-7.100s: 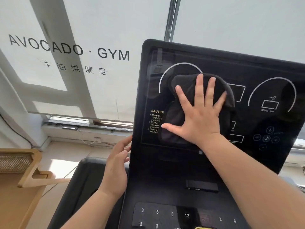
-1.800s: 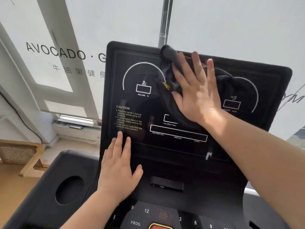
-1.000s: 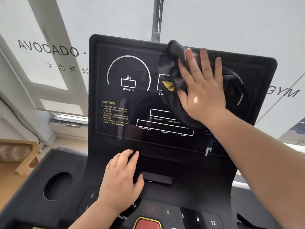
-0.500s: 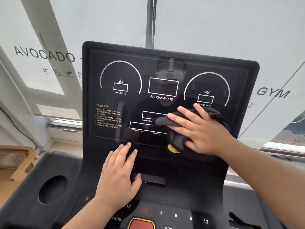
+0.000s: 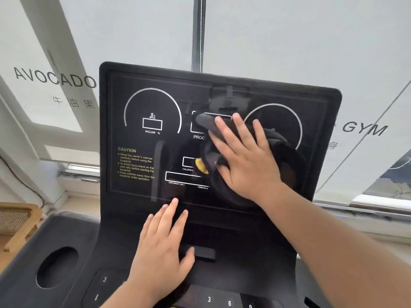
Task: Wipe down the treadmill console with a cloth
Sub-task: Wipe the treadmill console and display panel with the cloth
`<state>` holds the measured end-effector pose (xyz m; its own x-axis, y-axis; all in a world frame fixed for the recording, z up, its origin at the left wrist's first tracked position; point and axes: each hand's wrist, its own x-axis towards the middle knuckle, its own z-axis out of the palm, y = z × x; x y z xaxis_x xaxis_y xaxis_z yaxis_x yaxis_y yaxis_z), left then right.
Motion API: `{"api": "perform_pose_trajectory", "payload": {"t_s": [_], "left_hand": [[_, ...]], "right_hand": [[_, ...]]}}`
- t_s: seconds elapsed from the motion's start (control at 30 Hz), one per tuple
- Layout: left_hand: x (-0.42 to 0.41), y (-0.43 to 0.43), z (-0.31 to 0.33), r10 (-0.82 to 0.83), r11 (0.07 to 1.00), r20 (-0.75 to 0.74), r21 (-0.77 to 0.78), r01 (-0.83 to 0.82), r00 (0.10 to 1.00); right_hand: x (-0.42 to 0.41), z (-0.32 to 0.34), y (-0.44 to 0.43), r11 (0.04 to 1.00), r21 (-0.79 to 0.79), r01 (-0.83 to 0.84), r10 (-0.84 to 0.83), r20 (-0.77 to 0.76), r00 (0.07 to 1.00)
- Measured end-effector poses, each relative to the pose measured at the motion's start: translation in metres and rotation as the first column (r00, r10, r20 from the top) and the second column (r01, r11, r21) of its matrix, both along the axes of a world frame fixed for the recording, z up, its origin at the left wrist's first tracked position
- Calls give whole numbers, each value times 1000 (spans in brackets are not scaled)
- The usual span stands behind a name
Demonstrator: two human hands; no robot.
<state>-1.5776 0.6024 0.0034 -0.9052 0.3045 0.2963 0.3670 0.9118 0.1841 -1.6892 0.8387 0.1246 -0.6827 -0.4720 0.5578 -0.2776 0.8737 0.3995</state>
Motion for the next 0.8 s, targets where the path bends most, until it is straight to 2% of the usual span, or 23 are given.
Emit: {"api": "perform_pose_trajectory", "payload": {"t_s": [0.1,0.2,0.33,0.4,0.5,0.57,0.67,0.73,0.8], "left_hand": [[1,2,0,1,1000,-7,-4,-1,1000],[2,4,1,-8,1000,-15,-27,7,1000],[5,11,6,-12,999,-9,-30,12,1000],[5,15,9,-26,999,-16,-33,26,1000],[6,18,12,-43,999,-35,-30,42,998],[7,20,12,-40,999,-29,-13,39,999],[10,22,9,-48,999,-16,12,48,999],[13,23,5,-62,998,-13,-1,62,998],[15,22,0,-75,997,-8,-18,75,997]], "right_hand": [[22,-39,9,977,184,-109,96,75,993],[41,-61,39,908,360,-216,168,160,973],[36,-30,91,875,409,-258,208,163,964],[19,10,109,933,325,-156,139,74,988],[-5,64,113,998,58,30,-28,-26,999],[-13,74,99,988,-92,120,-125,-52,991],[-12,54,63,926,-298,232,-258,-51,965],[-2,30,41,927,-294,233,-252,-26,967],[13,-1,30,971,-184,150,-153,-4,988]]}}
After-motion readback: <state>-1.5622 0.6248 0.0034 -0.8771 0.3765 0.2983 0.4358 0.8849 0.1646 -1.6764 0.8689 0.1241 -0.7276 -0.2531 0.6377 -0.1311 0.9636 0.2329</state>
